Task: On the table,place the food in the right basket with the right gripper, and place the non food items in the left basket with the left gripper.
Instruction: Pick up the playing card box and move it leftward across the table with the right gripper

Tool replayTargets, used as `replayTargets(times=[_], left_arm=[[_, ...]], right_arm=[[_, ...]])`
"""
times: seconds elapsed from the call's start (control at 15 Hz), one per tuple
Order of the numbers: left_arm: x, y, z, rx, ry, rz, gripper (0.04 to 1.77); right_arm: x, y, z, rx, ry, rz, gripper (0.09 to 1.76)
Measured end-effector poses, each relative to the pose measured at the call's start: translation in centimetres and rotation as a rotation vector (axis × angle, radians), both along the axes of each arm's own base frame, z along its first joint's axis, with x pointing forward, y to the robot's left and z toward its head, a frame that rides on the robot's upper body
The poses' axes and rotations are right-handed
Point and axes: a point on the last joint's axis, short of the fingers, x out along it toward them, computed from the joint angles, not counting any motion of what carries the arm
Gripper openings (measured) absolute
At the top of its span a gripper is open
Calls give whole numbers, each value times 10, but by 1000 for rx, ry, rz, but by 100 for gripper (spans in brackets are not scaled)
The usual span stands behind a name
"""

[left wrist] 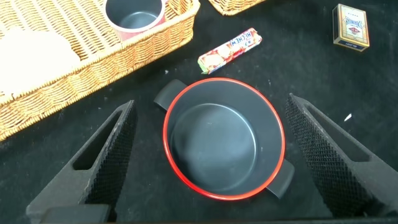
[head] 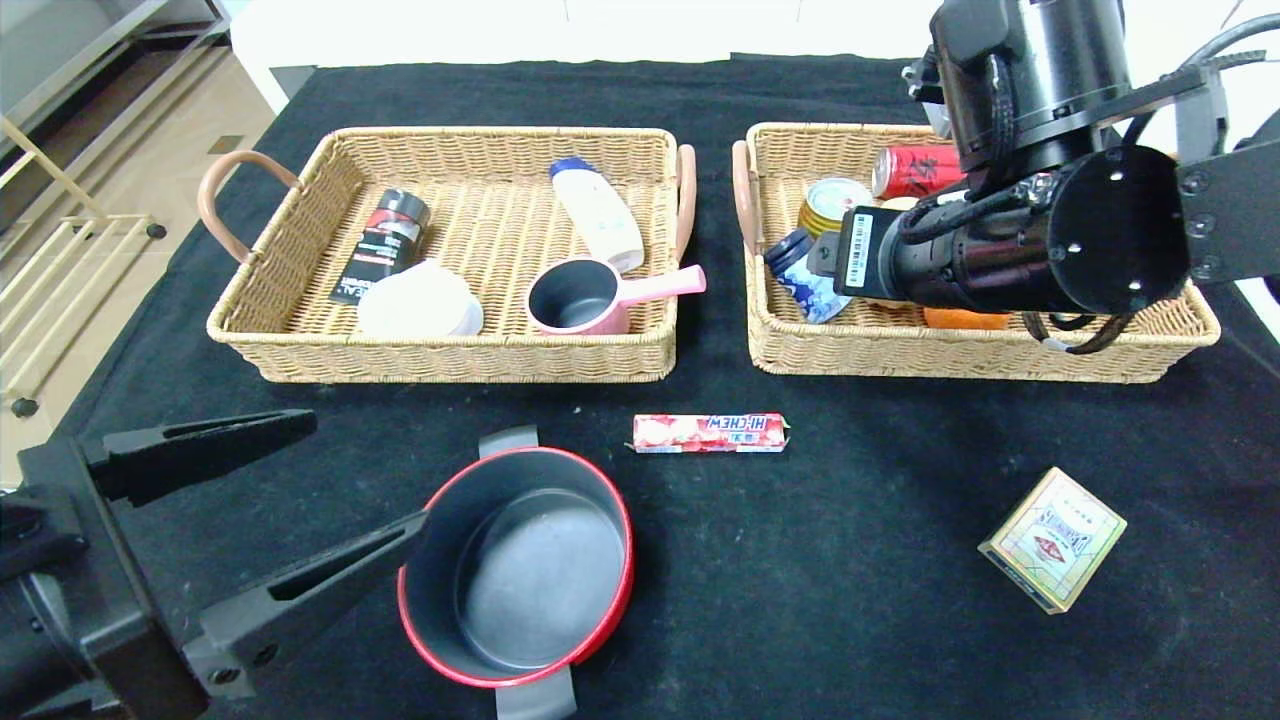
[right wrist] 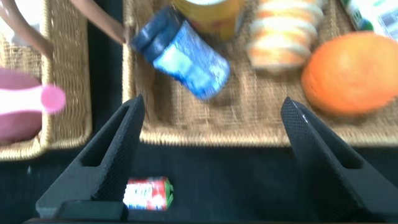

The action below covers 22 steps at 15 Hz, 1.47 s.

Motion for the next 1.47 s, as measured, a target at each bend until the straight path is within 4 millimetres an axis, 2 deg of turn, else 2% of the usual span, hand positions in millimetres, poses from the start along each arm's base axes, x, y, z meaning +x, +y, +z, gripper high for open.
replayTargets(times=[0.4, 0.8, 1.07, 1.47], left_arm=[[0, 0, 0, 2, 1, 0, 172], [0, 0, -1, 9, -3, -2, 172], [-2, 1, 1, 4, -12, -2, 172], [-2, 1, 1, 4, -11, -5, 172]], right_arm=[[-31, -28, -11, 6, 109, -47, 166], [-54, -73, -45, 31, 223, -185, 169], [-64, -98, -60, 124, 273, -280, 170], [-75, -116, -81, 303, 371, -359, 170]])
